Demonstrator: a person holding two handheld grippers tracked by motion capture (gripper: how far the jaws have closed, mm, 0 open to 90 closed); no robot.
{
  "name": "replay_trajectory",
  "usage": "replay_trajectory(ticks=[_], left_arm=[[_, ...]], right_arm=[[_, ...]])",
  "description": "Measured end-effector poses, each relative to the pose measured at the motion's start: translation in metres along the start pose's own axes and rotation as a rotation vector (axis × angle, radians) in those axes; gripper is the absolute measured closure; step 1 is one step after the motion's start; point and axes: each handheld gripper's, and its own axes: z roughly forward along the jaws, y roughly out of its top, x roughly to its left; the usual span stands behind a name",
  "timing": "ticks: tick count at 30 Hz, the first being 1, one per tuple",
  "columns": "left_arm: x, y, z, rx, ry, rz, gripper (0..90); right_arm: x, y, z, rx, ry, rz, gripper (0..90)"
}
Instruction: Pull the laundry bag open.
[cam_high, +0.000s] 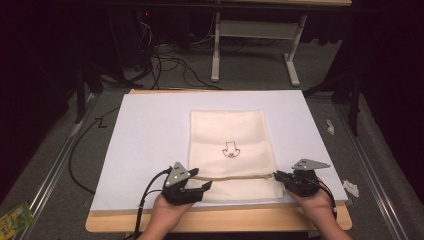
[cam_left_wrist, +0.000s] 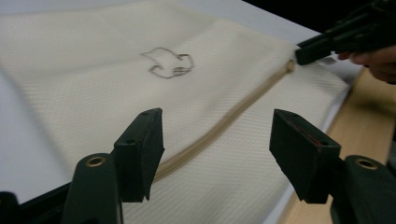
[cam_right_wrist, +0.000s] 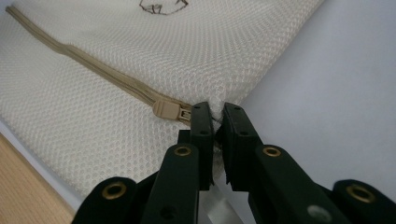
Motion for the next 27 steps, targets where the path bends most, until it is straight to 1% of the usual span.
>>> replay_trajectory(ticks=[1,3,4,7,8,9,10,11,12,13,14,15,16,19,20,23,24,26,27], left_arm=[[0.000,0.000,0.000,0.000,0.000,0.000,36.2],[-0.010,0.003,0.015,0.032,-0.023,0.015,36.6],[-0.018,0.005,0.030,0.051,-0.037,0.027,37.7],[-0.028,0.012,0.052,0.056,-0.064,0.023,40.7],[-0.028,0.012,0.052,0.056,-0.064,0.023,41.6],[-0.034,0.017,0.065,0.050,-0.082,0.024,43.4],[-0.037,0.020,0.071,0.046,-0.099,0.021,46.0],[-0.041,0.023,0.077,0.040,-0.107,0.017,47.6],[-0.041,0.023,0.077,0.040,-0.107,0.017,48.2],[-0.047,0.027,0.090,0.040,-0.131,0.005,49.1],[-0.050,0.028,0.096,0.042,-0.136,-0.002,49.7],[-0.050,0.028,0.096,0.042,-0.136,-0.002,50.5],[-0.055,0.030,0.108,0.054,-0.133,-0.004,51.5],[-0.062,0.031,0.124,0.063,-0.125,-0.009,55.1],[-0.063,0.031,0.128,0.058,-0.124,-0.016,55.3],[-0.066,0.031,0.138,0.051,-0.123,-0.045,61.2],[-0.066,0.031,0.138,0.051,-0.123,-0.045,62.8],[-0.069,0.032,0.144,0.048,-0.125,-0.061,65.9],[-0.070,0.032,0.146,0.044,-0.118,-0.062,67.6]], right_arm=[[0.000,0.000,0.000,0.000,0.000,0.000,85.0],[0.001,0.003,-0.003,-0.025,0.000,-0.001,85.2],[0.002,0.005,-0.005,-0.042,0.002,-0.014,85.2],[0.003,0.007,-0.008,-0.066,0.001,-0.015,85.2],[0.003,0.007,-0.008,-0.066,0.001,-0.015,85.2],[0.004,0.008,-0.009,-0.078,-0.001,-0.013,85.2],[0.004,0.009,-0.010,-0.082,-0.001,-0.014,85.2],[0.004,0.009,-0.010,-0.089,-0.002,-0.018,85.1],[0.004,0.009,-0.010,-0.089,-0.002,-0.018,85.1],[0.005,0.009,-0.011,-0.099,-0.005,-0.031,85.1],[0.006,0.009,-0.011,-0.097,-0.008,-0.031,85.1],[0.007,0.009,-0.011,-0.095,-0.007,-0.032,85.1],[0.007,0.009,-0.011,-0.095,-0.005,-0.033,85.1],[0.007,0.010,-0.010,-0.093,0.005,-0.033,85.0],[0.007,0.009,-0.010,-0.089,0.010,-0.029,85.0],[0.008,0.009,-0.010,-0.089,0.012,-0.038,85.1],[0.008,0.009,-0.010,-0.091,0.014,-0.039,85.0],[0.008,0.009,-0.011,-0.094,0.017,-0.034,85.0],[0.008,0.010,-0.011,-0.097,0.018,-0.034,85.1]])
